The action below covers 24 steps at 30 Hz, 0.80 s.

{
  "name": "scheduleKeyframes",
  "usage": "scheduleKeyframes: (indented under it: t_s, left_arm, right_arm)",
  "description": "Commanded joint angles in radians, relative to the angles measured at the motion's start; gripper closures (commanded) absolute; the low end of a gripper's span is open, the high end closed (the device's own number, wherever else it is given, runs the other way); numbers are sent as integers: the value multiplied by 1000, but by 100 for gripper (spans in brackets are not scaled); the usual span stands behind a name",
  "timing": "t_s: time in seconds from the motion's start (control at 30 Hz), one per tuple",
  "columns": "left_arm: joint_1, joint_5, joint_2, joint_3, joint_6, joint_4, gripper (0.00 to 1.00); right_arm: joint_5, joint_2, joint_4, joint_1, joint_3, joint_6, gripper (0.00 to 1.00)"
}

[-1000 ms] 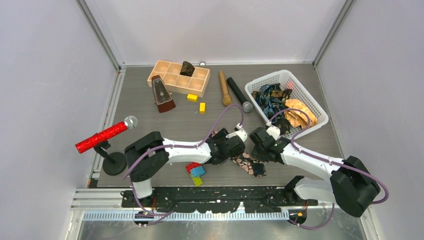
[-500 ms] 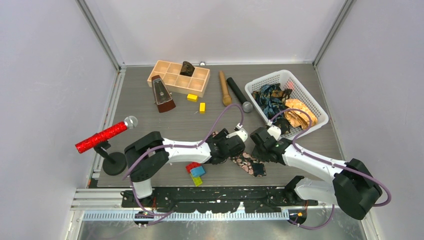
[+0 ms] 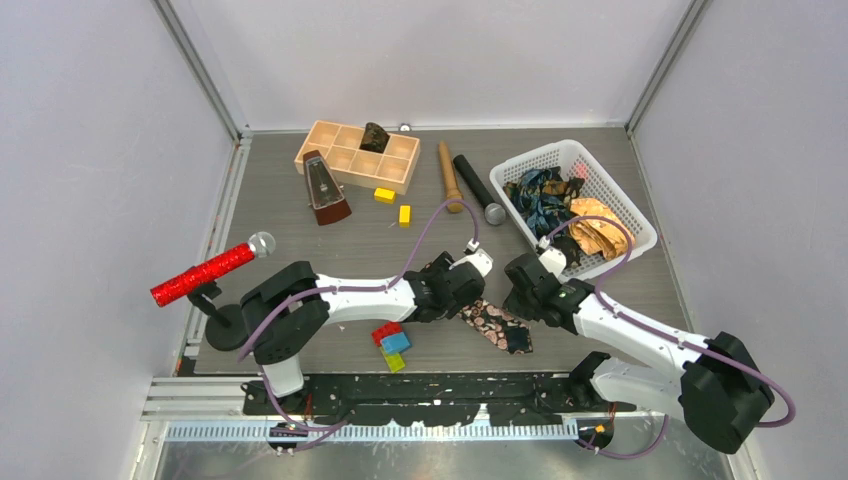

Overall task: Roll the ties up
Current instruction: Roll the tie at the center of the board.

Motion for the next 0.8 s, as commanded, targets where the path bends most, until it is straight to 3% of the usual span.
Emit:
scheduleKeyframes:
  t_s: [0.0, 0.5, 0.77]
  left_arm:
    - [11, 65, -62, -8, -35, 41, 35]
    - [37, 98, -147, 2, -21, 21, 33]
    - [149, 263, -307, -45, -81, 76, 30]
  right_arm:
    - [51, -63, 32, 4, -8, 11, 79]
    - [72, -107, 55, 4, 4, 9, 79]
    - [-13, -95, 158, 3, 25, -45, 81]
